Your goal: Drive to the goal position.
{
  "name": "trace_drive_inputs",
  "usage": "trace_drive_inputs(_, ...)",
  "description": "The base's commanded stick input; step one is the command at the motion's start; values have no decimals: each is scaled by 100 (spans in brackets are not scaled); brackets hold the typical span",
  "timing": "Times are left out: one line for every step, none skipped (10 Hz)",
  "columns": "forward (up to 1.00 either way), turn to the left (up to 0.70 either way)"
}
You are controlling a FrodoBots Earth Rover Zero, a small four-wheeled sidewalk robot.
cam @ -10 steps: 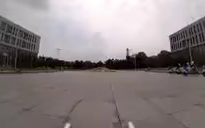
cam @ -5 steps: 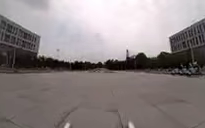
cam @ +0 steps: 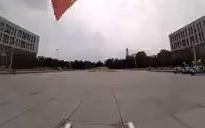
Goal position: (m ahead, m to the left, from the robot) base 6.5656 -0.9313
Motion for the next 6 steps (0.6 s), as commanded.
trace_drive_inputs(85,0)
trace_drive_inputs(85,0)
trace_drive_inputs(85,0)
trace_drive_inputs(85,0)
trace_drive_inputs(85,0)
trace_drive_inputs(85,0)
